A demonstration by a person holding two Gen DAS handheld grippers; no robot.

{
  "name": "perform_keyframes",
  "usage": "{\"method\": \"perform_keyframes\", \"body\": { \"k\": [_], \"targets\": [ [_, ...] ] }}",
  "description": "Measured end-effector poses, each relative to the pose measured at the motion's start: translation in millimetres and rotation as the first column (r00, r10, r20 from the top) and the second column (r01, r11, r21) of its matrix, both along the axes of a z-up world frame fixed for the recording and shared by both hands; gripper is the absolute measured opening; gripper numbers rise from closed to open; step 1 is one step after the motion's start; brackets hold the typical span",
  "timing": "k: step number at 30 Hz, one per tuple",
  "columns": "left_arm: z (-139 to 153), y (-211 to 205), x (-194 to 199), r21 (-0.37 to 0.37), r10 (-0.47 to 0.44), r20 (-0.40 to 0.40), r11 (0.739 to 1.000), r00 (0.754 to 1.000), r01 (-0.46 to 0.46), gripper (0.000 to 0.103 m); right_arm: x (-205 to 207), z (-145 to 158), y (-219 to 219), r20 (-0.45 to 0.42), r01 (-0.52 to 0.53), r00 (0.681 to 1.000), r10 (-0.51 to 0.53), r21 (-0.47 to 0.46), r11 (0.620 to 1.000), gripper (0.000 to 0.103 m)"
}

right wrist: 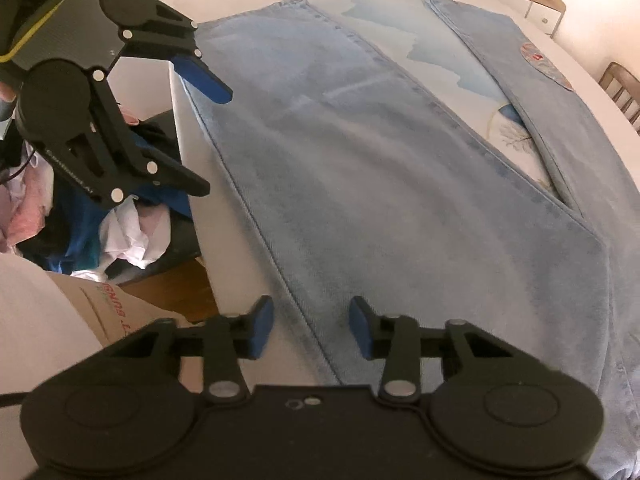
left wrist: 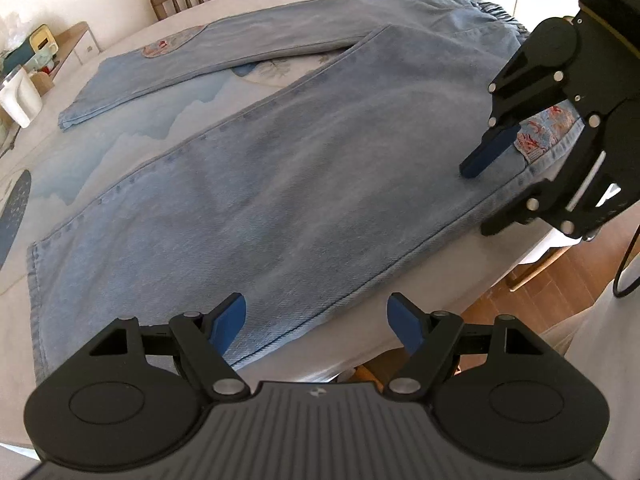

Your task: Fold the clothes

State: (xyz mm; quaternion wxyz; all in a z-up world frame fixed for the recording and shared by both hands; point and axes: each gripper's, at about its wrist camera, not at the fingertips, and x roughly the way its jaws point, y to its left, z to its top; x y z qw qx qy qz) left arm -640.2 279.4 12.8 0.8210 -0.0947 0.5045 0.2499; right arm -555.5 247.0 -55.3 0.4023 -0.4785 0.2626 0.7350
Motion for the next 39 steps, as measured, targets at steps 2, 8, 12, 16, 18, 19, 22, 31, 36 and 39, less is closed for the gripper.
{"method": "perform_keyframes", "body": {
  "k": [2,8,12,16,18,19,22,31,36,39],
  "targets": [
    [-1,1,1,-0.007,-0.004,0.008,1.000,1.000,0.004,0.077,0,0,2,0.003,0.010,1.000,-0.010,-0.003,1.000,0.103],
    [-4,1,10,0.022,-0.049,0.005,0.999,0.999,0.049,0.077,18,19,20,-0.097,0.121,0.988,-0.122,-0.017,0.993,0.103],
    [-9,2,15,0.094,-0.060,-0.038,0.994,0.997,0.064,0.078,39,39,33,-0.184,0.183,0.965,-0.185,-0.028,0.983,0.103],
    [-10,15,9,0.135,-0.014,-0.050,0.991,0.999,0.021,0.075,44,45,33,-0.206,0.187,0.960,-0.190,-0.035,0.982,0.103],
    [-10,26,3,0.161,0.035,-0.061,0.987,0.998,-0.025,0.070,43,43,32,-0.208,0.184,0.960,-0.188,-0.039,0.982,0.103],
    [-9,32,-2,0.167,0.065,-0.066,0.985,0.996,-0.053,0.070,43,42,31,-0.210,0.183,0.960,-0.188,-0.042,0.982,0.103],
    [-8,49,-22,0.151,0.125,-0.068,0.982,0.990,-0.114,0.068,44,41,30,-0.214,0.181,0.959,-0.187,-0.047,0.982,0.103],
    [-5,75,-67,0.139,0.231,-0.099,0.966,0.968,-0.216,0.062,36,27,22,-0.171,0.199,0.964,-0.204,-0.049,0.979,0.103],
    [-3,71,-70,0.134,0.303,-0.068,0.947,0.951,-0.292,0.012,62,33,-17,-0.109,0.247,0.963,-0.246,-0.012,0.969,0.103],
    [7,69,-72,0.143,0.369,-0.014,0.921,0.929,-0.363,0.009,96,38,-52,0.000,0.296,0.955,-0.296,0.051,0.954,0.103]
  ]
}}
